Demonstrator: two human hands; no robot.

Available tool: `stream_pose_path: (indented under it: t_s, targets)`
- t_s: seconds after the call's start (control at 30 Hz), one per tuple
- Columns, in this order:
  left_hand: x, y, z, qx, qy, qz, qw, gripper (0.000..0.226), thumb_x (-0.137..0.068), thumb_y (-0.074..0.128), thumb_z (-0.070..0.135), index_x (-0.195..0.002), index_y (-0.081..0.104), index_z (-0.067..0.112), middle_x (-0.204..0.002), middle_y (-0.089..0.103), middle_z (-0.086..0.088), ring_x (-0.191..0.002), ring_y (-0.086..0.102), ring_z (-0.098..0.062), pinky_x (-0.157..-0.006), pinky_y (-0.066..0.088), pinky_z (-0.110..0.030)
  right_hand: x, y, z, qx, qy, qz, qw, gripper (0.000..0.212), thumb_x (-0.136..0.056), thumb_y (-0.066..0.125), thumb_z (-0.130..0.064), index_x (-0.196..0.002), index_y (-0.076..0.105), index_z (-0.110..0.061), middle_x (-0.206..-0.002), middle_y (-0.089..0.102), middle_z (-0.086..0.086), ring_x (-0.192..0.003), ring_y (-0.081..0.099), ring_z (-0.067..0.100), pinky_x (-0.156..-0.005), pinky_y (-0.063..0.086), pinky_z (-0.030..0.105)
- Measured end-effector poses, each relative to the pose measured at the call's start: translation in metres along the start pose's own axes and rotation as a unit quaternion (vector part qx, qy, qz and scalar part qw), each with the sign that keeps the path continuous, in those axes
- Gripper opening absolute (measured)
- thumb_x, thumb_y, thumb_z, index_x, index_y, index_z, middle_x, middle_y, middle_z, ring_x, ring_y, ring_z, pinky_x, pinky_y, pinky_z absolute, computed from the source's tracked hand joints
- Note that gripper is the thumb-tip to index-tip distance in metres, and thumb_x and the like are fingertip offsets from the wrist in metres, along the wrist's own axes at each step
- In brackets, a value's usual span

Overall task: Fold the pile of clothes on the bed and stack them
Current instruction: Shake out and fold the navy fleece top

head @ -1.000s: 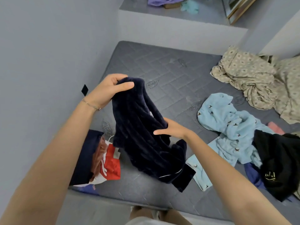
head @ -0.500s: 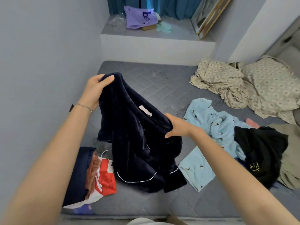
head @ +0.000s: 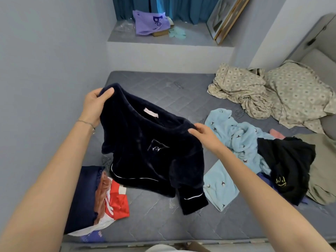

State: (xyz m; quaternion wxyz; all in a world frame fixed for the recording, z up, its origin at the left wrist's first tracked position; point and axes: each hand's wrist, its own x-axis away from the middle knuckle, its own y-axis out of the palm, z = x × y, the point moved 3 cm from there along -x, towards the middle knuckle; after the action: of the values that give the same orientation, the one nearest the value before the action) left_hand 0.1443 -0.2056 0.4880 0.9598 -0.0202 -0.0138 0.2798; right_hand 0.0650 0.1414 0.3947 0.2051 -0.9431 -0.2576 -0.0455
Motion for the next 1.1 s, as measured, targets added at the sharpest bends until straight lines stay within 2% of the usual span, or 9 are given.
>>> stream_pose_path:
  t_s: [0.17, 0.33, 0.43, 0.57, 0.73, 0.87, 0.97, 1.0, 1.1]
  targets:
    - [0.008, 0.006, -0.019, -0.075, 0.006, -0.03, 0.997, 0.013, -0.09, 0.069, 0.025, -0.086, 0.07, 0.012, -0.087, 0.067, -0.005, -0.081, 0.062, -0.016, -0.078, 0.05, -0.033, 0.002, -0.01, -0.044, 0.0, -0.076, 0.127, 0.989, 0.03, -0.097, 0.06, -0.025, -0.069, 0.051, -0.018, -0.063, 0.043, -0.012, -0.059, 0.039, 0.001, -0.059, 0.034, 0.016]
    - [0.029, 0.025, -0.019, -0.119, 0.063, -0.055, 0.989, 0.024, -0.088, 0.072, 0.026, -0.088, 0.07, 0.002, -0.082, 0.064, -0.008, -0.079, 0.058, -0.017, -0.074, 0.048, -0.036, 0.013, -0.014, -0.071, -0.023, -0.137, 0.16, 0.977, 0.024, -0.096, 0.062, -0.026, -0.073, 0.058, -0.018, -0.065, 0.049, -0.013, -0.066, 0.045, 0.004, -0.064, 0.038, 0.022]
    - [0.05, 0.045, -0.011, -0.126, 0.097, -0.08, 0.984, 0.028, -0.089, 0.07, 0.024, -0.083, 0.066, -0.003, -0.075, 0.058, -0.016, -0.074, 0.053, -0.016, -0.067, 0.042, -0.032, 0.021, -0.011, -0.085, -0.012, -0.153, 0.144, 0.978, 0.023, -0.095, 0.062, -0.026, -0.075, 0.058, -0.016, -0.066, 0.048, -0.011, -0.066, 0.045, 0.006, -0.064, 0.037, 0.026]
    - [0.078, 0.066, -0.008, -0.098, 0.094, -0.092, 0.986, 0.023, -0.091, 0.068, 0.016, -0.069, 0.063, 0.012, -0.064, 0.055, 0.007, -0.065, 0.05, -0.008, -0.061, 0.039, -0.025, 0.033, -0.013, -0.09, 0.012, -0.159, 0.131, 0.978, 0.024, -0.095, 0.062, -0.028, -0.075, 0.059, -0.014, -0.066, 0.052, -0.002, -0.067, 0.046, 0.008, -0.065, 0.039, 0.035]
    - [0.099, 0.075, -0.009, -0.023, 0.079, -0.121, 0.989, 0.05, -0.084, 0.071, 0.033, -0.078, 0.05, -0.012, -0.073, 0.045, -0.012, -0.07, 0.043, -0.023, -0.066, 0.034, -0.039, 0.051, -0.025, -0.088, 0.022, -0.153, 0.118, 0.981, 0.022, -0.093, 0.061, -0.03, -0.083, 0.066, -0.012, -0.08, 0.061, 0.013, -0.073, 0.055, 0.018, -0.072, 0.047, 0.044]
    - [0.119, 0.077, 0.004, 0.05, 0.04, -0.161, 0.985, 0.054, -0.077, 0.071, 0.036, -0.081, 0.042, -0.01, -0.082, 0.042, -0.013, -0.075, 0.04, -0.025, -0.066, 0.034, -0.037, 0.072, -0.041, -0.094, 0.016, -0.168, 0.075, 0.983, 0.024, -0.092, 0.063, -0.029, -0.085, 0.066, -0.006, -0.08, 0.06, 0.017, -0.073, 0.053, 0.015, -0.068, 0.044, 0.037]
    - [0.13, 0.08, 0.016, 0.077, 0.025, -0.219, 0.972, 0.036, -0.084, 0.067, 0.026, -0.092, 0.058, -0.008, -0.086, 0.054, -0.017, -0.081, 0.054, -0.026, -0.073, 0.045, -0.035, 0.095, -0.059, -0.114, -0.031, -0.216, 0.019, 0.976, 0.015, -0.09, 0.066, -0.019, -0.077, 0.066, -0.012, -0.07, 0.056, 0.004, -0.068, 0.05, 0.008, -0.063, 0.04, 0.022]
    - [0.133, 0.083, 0.021, 0.097, 0.016, -0.238, 0.966, 0.02, -0.089, 0.058, 0.02, -0.091, 0.071, 0.005, -0.087, 0.064, -0.012, -0.084, 0.062, -0.021, -0.078, 0.05, -0.03, 0.101, -0.064, -0.121, -0.047, -0.227, -0.003, 0.973, 0.015, -0.088, 0.067, -0.022, -0.073, 0.066, -0.019, -0.068, 0.055, -0.002, -0.066, 0.049, 0.006, -0.061, 0.039, 0.018]
    - [0.121, 0.09, 0.016, 0.163, -0.036, -0.236, 0.957, 0.042, -0.087, 0.04, 0.014, -0.078, 0.08, 0.024, -0.081, 0.073, 0.006, -0.078, 0.069, -0.004, -0.073, 0.054, -0.016, 0.096, -0.079, -0.124, -0.104, -0.206, -0.061, 0.971, 0.018, -0.085, 0.069, -0.024, -0.069, 0.069, -0.032, -0.067, 0.059, -0.013, -0.064, 0.054, 0.002, -0.062, 0.043, 0.016]
